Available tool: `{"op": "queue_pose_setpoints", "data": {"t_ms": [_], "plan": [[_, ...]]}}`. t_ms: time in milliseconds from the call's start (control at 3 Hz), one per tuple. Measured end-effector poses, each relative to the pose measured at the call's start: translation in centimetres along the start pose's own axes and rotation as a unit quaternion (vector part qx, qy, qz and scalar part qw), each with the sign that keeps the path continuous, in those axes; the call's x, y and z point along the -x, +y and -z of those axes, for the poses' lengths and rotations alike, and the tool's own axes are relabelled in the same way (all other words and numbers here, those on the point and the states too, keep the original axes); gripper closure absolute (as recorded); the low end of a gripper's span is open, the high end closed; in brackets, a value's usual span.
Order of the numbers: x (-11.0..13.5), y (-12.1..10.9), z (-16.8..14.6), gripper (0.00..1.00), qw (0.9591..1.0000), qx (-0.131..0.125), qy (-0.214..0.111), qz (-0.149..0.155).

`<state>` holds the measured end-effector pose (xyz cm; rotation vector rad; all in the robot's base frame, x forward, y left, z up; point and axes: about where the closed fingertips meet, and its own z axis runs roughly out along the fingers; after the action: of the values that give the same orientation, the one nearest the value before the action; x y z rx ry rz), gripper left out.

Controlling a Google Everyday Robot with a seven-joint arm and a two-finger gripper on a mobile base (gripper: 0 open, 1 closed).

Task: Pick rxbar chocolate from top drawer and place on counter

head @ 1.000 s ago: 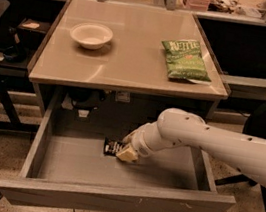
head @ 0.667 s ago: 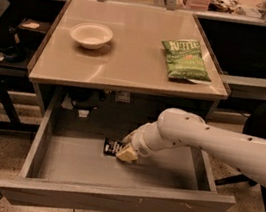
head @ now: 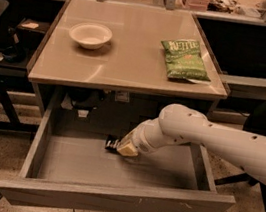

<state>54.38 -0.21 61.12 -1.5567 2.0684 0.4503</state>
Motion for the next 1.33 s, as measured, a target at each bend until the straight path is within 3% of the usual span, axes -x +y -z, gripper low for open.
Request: {"op": "queue_pose_setpoints", "data": {"t_ms": [1000,1333], "plan": [[1.7,0.9,5.8,1.00,0.9983,-0.022,-0.025,-0.049],[2.1,1.1,9.0,1.00,0.9965,-0.047,-0.034,-0.060]]}}
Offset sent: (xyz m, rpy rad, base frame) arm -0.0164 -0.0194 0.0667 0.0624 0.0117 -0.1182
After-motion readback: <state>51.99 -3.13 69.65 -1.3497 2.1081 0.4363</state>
